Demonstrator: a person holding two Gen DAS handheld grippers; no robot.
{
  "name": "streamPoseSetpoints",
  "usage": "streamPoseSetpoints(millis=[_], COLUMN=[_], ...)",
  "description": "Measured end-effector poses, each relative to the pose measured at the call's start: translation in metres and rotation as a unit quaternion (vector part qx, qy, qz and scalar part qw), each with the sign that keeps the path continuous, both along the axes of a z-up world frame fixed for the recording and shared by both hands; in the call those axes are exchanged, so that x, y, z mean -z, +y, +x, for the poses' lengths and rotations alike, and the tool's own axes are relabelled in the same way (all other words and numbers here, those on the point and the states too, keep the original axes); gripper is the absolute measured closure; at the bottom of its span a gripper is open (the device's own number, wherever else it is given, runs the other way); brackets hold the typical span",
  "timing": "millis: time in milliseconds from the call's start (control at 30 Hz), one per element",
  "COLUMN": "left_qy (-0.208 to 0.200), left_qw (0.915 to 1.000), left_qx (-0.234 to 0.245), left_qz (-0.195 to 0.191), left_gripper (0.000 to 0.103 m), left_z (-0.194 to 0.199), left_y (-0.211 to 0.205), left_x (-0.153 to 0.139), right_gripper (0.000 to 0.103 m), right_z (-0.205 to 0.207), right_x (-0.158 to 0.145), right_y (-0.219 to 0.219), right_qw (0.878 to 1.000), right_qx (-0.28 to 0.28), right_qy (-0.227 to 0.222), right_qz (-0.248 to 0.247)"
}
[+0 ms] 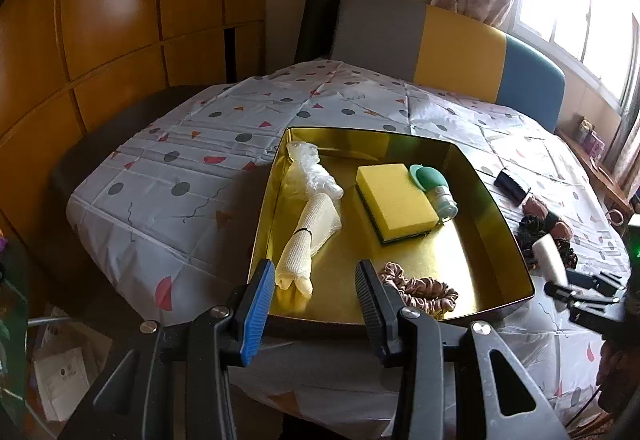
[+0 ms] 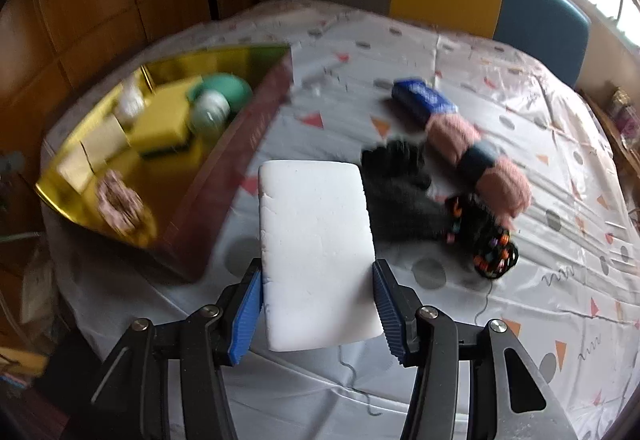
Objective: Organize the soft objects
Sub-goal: 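Carry the white foam block into the gold tray and open the right gripper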
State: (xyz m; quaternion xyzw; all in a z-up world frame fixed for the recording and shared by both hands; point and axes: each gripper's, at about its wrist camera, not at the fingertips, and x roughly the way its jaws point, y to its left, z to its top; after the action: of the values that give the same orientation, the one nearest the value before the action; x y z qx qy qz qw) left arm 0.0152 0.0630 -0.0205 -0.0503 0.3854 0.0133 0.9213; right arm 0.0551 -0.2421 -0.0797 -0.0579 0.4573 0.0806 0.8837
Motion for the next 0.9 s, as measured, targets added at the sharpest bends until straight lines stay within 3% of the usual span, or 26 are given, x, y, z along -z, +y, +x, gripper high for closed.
streamPoseSetpoints(millis=[167, 333, 467, 633, 900], left_qy=[-0.001, -0.003, -0.003, -0.001, 0.003], left_qw=[1.0, 0.9999, 0.9998, 0.9995, 0.9992], left_qx=[-0.004, -0.01, -0.018, -0.026, -0.037], left_qz=[-0.005, -0.009, -0.012, -0.015, -0.014], left_gripper=[0.061, 0.061, 0.061, 0.061, 0.061], left_z=[-0.001, -0.002, -0.003, -0.003, -0.004], left_y=[0.005, 0.011, 0.018, 0.027, 0.038], left_x=[0.001, 0.001, 0.002, 0.004, 0.01], right_gripper=[0.049, 0.049, 0.049, 0.049, 0.045], right_z=[0.006, 0.022, 0.043, 0.083, 0.1], right_x=[-0.036, -0.058, -0.049, -0.022, 0.013], right_y=[0.023, 0.083, 0.143, 0.196, 0.219], right_qw=[0.998, 0.993, 0.989, 0.992, 0.992], right_qx=[-0.013, -0.079, -0.124, -0.11, -0.102], right_qy=[-0.023, -0.025, -0.002, 0.027, 0.067], right_qz=[0.061, 0.088, 0.076, 0.06, 0.042])
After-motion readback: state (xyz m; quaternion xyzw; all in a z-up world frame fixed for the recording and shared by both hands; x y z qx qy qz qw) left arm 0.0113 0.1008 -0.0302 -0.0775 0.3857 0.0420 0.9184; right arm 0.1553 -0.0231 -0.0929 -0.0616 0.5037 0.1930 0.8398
